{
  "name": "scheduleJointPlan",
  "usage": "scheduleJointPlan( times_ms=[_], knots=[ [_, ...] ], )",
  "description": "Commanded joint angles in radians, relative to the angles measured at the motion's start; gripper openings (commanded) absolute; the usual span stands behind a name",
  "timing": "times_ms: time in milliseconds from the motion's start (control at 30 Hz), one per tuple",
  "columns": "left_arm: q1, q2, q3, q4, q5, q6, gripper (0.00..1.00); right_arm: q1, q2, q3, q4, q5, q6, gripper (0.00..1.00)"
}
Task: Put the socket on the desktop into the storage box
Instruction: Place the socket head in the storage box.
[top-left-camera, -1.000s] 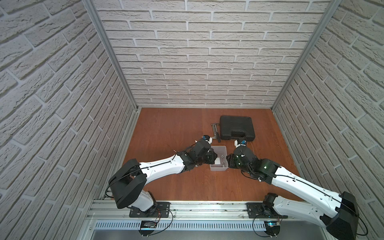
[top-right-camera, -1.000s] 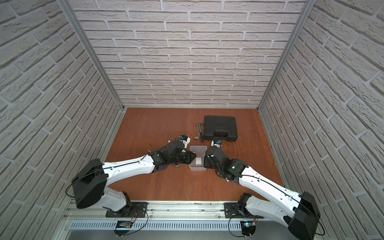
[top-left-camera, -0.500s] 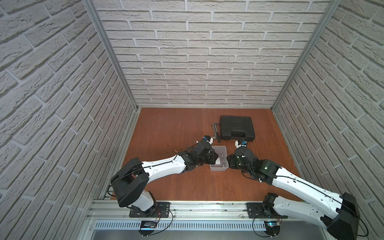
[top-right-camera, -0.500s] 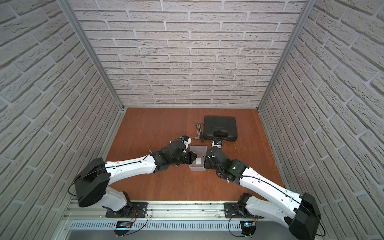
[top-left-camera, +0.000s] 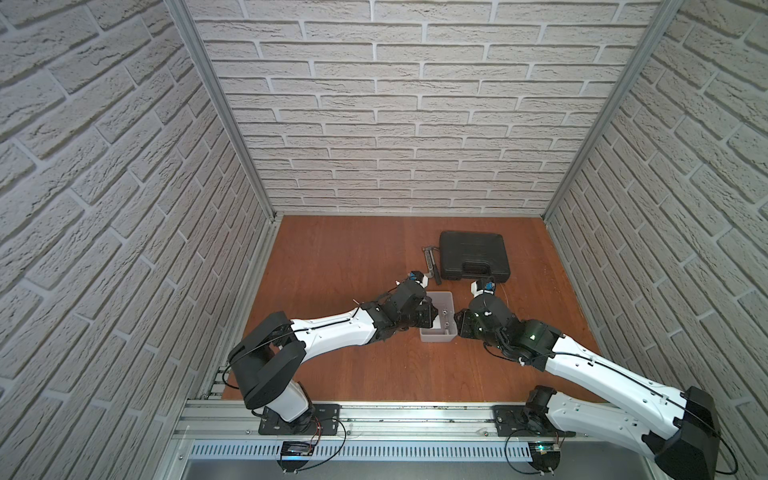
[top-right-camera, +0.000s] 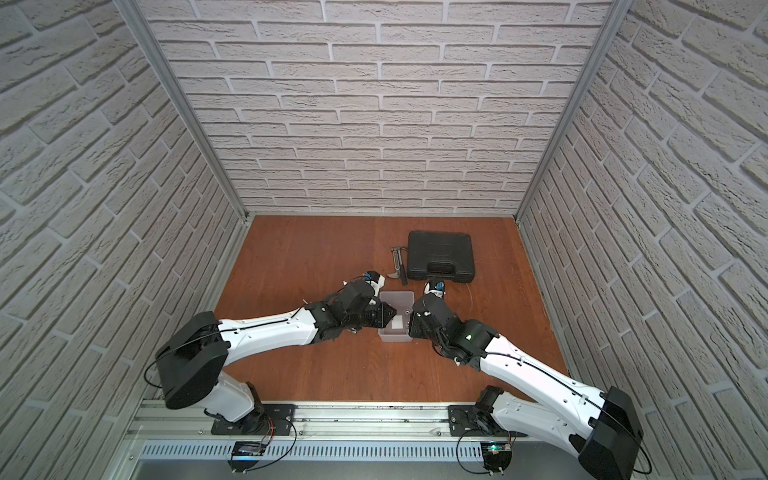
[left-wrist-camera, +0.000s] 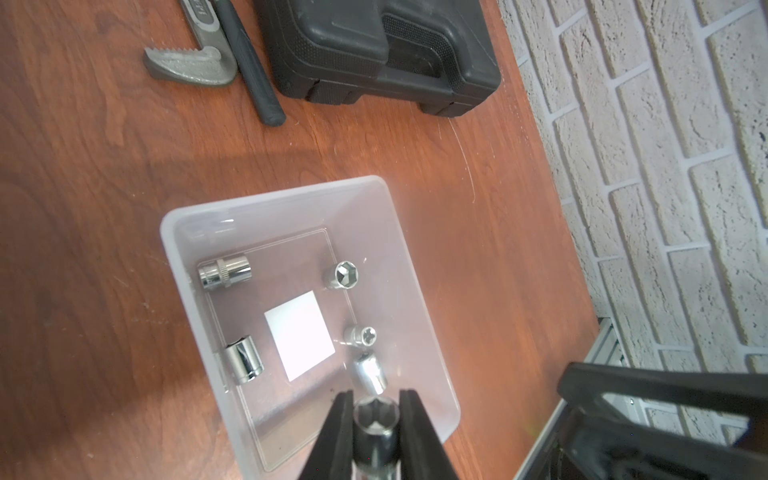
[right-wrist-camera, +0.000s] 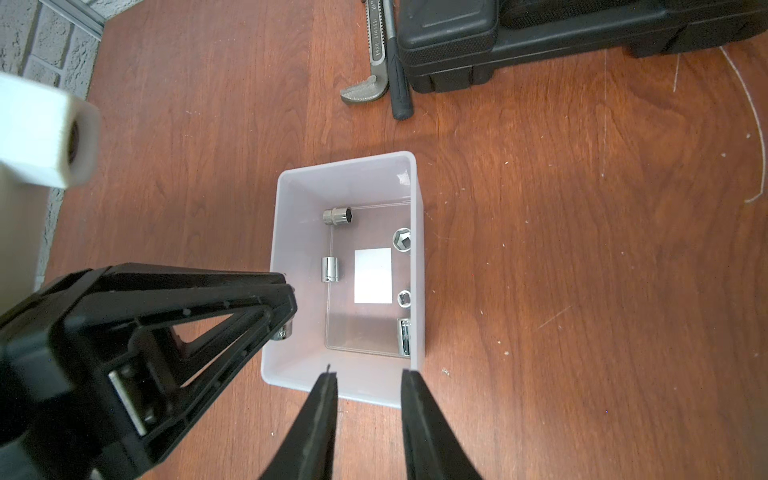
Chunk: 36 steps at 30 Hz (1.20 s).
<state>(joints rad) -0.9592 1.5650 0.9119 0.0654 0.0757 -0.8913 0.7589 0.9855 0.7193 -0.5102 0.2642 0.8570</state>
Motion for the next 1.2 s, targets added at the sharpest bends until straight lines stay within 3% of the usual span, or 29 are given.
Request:
scheduleJointPlan(
  times_ms=[0, 233, 367, 600, 867, 1167],
  knots=[
    [-0.006, 0.01, 0.03, 0.036, 0.003, 0.014, 0.0, -0.007, -0.01, -0.014, 0.033, -0.002, 0.005, 0.32],
    [-0.006, 0.011, 0.04, 0.028, 0.005, 0.022, 0.01, -0.006, -0.001, -0.017, 0.042, -0.006, 0.007, 0.32],
    [-0.007, 0.007, 0.041, 0.03, 0.0, 0.028, 0.27, -0.007, -0.003, -0.015, 0.043, -0.007, 0.004, 0.33],
    [-0.006, -0.002, 0.048, 0.005, -0.017, 0.042, 0.44, -0.007, 0.009, -0.002, 0.035, -0.019, -0.004, 0.33],
    [-0.005, -0.096, 0.043, -0.061, -0.078, 0.088, 0.47, -0.004, 0.029, 0.017, 0.049, -0.068, -0.029, 0.33],
    [0.015, -0.378, -0.023, -0.27, -0.379, 0.183, 0.41, 0.048, 0.11, 0.079, 0.091, -0.119, -0.074, 0.34]
  ],
)
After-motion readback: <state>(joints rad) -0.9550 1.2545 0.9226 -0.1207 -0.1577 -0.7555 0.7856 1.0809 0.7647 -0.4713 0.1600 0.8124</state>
